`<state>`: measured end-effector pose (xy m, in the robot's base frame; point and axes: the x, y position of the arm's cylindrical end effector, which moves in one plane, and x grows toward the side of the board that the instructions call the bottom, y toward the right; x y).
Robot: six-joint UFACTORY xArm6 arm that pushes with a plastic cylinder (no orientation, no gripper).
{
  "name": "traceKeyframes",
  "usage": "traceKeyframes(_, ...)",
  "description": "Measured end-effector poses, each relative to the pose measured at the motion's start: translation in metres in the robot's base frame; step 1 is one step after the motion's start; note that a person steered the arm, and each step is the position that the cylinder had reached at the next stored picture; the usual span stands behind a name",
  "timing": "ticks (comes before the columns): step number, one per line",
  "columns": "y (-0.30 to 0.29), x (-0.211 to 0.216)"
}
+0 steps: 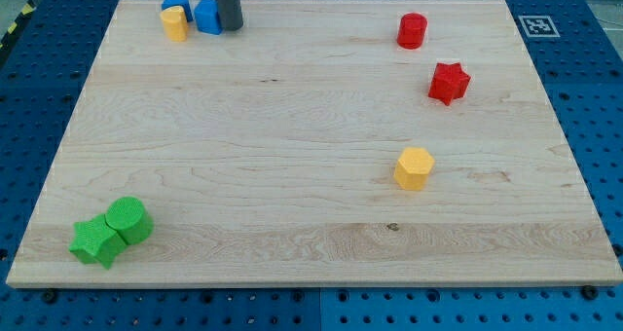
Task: Move the blue cube to the right of the blue triangle
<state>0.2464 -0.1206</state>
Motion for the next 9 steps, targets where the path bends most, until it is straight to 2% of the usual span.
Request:
traceKeyframes(5,-0.003,-0.036)
traceKeyframes(8,0.029,-0.017)
traceKeyframes(9,-0.005,-0.016)
